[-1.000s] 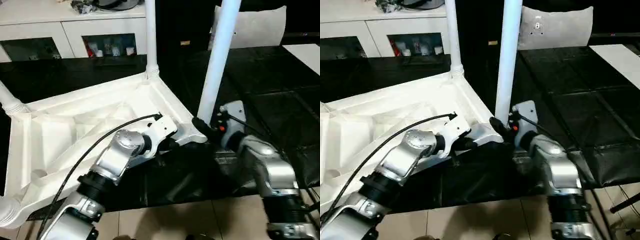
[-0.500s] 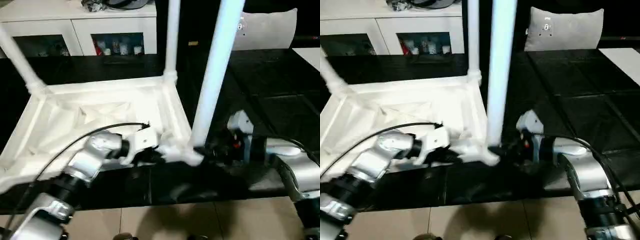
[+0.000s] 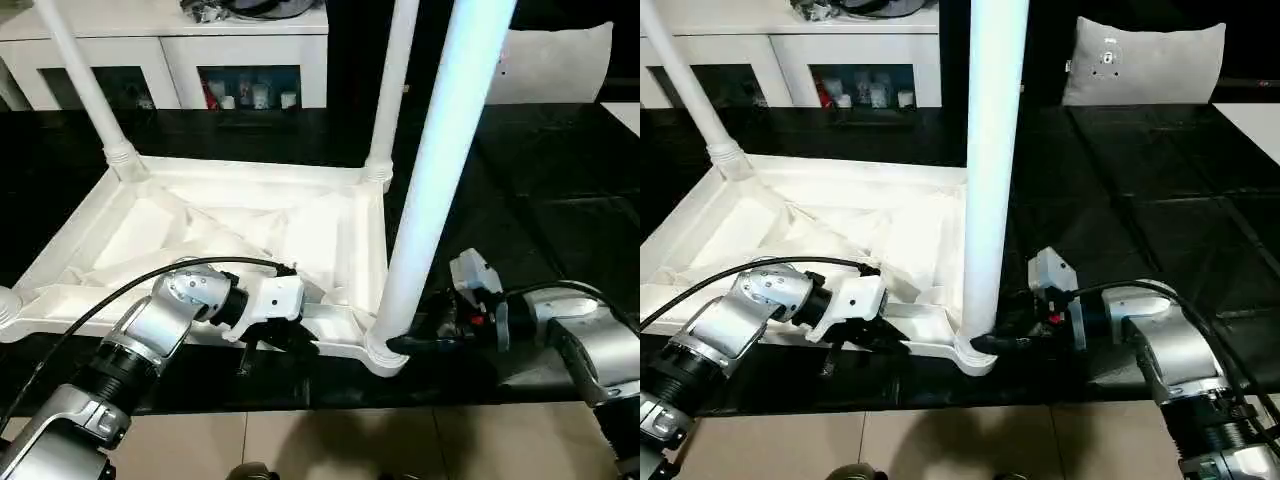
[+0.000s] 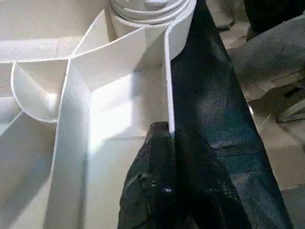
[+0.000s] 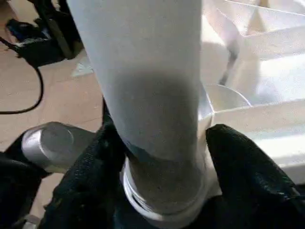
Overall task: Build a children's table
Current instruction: Rotate leg to tighten
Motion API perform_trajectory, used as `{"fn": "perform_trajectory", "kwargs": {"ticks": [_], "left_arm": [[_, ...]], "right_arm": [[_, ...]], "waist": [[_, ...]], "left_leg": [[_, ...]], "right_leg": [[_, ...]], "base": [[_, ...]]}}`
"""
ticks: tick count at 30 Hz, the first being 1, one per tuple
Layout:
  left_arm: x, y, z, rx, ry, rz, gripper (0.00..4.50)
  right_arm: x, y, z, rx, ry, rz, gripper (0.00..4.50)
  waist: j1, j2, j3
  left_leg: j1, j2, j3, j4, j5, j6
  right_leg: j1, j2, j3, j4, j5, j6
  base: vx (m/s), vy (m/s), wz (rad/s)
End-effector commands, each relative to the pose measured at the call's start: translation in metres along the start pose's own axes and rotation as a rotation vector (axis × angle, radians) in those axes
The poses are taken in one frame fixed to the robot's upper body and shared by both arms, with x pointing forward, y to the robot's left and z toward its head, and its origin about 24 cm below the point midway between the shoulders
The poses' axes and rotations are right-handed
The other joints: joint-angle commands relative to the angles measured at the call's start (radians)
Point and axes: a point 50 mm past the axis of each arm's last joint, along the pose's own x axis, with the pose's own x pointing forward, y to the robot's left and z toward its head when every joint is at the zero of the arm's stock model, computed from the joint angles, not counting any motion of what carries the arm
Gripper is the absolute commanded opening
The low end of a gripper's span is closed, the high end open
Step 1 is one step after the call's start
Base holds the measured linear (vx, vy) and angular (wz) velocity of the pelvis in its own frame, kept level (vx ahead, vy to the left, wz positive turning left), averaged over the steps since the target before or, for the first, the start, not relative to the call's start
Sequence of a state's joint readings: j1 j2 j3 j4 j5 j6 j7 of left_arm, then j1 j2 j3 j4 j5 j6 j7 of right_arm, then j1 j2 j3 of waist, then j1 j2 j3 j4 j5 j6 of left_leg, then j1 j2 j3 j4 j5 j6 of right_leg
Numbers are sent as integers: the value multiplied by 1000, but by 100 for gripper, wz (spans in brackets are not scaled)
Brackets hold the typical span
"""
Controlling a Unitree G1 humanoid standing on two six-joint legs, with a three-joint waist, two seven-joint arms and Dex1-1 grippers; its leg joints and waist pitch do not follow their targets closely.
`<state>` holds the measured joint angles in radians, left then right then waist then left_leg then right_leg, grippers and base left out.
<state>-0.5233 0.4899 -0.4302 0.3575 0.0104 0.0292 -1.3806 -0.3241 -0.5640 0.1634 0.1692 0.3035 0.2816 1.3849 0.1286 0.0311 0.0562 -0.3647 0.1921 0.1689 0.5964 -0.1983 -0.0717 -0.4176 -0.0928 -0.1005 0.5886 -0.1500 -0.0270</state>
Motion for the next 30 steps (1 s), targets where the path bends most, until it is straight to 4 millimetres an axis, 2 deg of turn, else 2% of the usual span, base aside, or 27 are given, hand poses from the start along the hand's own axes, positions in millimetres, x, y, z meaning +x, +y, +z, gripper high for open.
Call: {"fn": "perform_trajectory", "kwargs": {"ticks": [1, 7, 14, 17, 18, 19, 20, 21, 23, 24, 25, 26, 27, 28, 29, 30], "left_arm": [[3, 0, 11, 70, 2, -48, 0], [4, 0, 10, 66, -4, -52, 0], [5, -1, 8, 26, -24, -39, 0], [12, 2, 13, -45, -65, 33, 0], [12, 2, 13, -45, -65, 33, 0], [15, 3, 15, -68, -76, 63, 0], [20, 5, 19, -105, -100, 109, 0], [20, 5, 19, -105, -100, 109, 0], [25, 7, 23, -143, -122, 148, 0], [35, 10, 29, -195, -145, 205, 0], [42, 13, 33, -224, -151, 243, 0], [47, 14, 35, -243, -153, 267, 0], [54, 18, 37, -271, -153, 305, 0], [54, 18, 38, -273, -153, 307, 0], [63, 25, 42, -307, -149, 382, 0], [63, 25, 42, -307, -149, 382, 0]], "right_arm": [[1, -1, 5, -14, -7, 19, 251], [2, 1, 2, 27, -18, 75, 203], [4, 6, 2, 72, -49, 102, 195], [15, 9, 5, 133, -122, 33, 195], [15, 9, 5, 133, -122, 33, 195], [19, 9, 5, 145, -130, -4, 195], [26, 6, 4, 160, -134, -76, 195], [26, 6, 4, 160, -134, -76, 195], [33, 2, 3, 175, -132, -158, 195], [43, -7, 1, 208, -128, -296, 195], [49, -14, 0, 235, -128, -382, 195], [54, -17, -1, 253, -128, -435, 194], [59, -23, -2, 279, -127, -513, 194], [59, -23, -2, 281, -127, -518, 194], [65, -31, -3, 310, -131, -632, 194], [65, -31, -3, 310, -131, -632, 194]], "waist": [[-3, -18, -68], [5, -19, -67], [7, -17, -68], [9, -16, -67], [6, -19, -64], [6, -18, -64], [0, -16, -58], [-2, -17, -54], [-9, -19, -51], [-29, -16, -47], [-35, -18, -46], [-51, -19, -48], [-58, -19, -50], [-71, -17, -52], [-80, -12, -54], [-86, -13, -54]], "left_leg": [[3, 38, -2, -67, -134, 86], [4, 37, -2, -67, -140, 77], [3, 37, -2, -66, -134, 75], [3, 38, -3, -67, -130, 74], [1, 36, -4, -69, -136, 68], [3, 36, -3, -69, -143, 63], [4, 34, -3, -72, -173, 50], [11, 27, -4, -73, -208, 39], [9, 25, -7, -75, -224, 26], [14, 21, -8, -75, -257, 12], [16, 18, -9, -74, -262, 10], [12, 14, -14, -72, -270, 1], [8, 13, -16, -73, -266, 1], [5, 14, -16, -76, -259, 7], [9, 15, -17, -76, -264, 15], [13, 13, -16, -73, -277, 19]], "right_leg": [[62, -59, 49, -64, -321, -168], [60, -58, 51, -64, -333, -164], [61, -56, 50, -63, -324, -161], [61, -58, 52, -62, -320, -165], [63, -57, 50, -65, -341, -156], [61, -57, 51, -67, -357, -152], [59, -58, 51, -75, -415, -134], [56, -58, 45, -89, -512, -102], [58, -60, 42, -95, -570, -75], [53, -57, 37, -107, -636, -41], [51, -56, 32, -114, -655, -33], [55, -58, 25, -116, -671, -21], [61, -57, 22, -116, -666, -15], [62, -54, 20, -118, -640, -13], [60, -53, 20, -119, -612, -22], [55, -52, 18, -123, -608, -31]], "base": [[0, 0, 0], [0, 0, 0], [0, 0, 0], [0, 0, 0], [0, 0, 0], [0, 0, 0], [0, 0, 0], [0, 0, 0], [0, 0, 0], [0, 0, 0], [0, 0, 0], [0, 0, 0], [0, 0, 0], [0, 0, 0], [0, 0, 0], [0, 0, 0]]}}
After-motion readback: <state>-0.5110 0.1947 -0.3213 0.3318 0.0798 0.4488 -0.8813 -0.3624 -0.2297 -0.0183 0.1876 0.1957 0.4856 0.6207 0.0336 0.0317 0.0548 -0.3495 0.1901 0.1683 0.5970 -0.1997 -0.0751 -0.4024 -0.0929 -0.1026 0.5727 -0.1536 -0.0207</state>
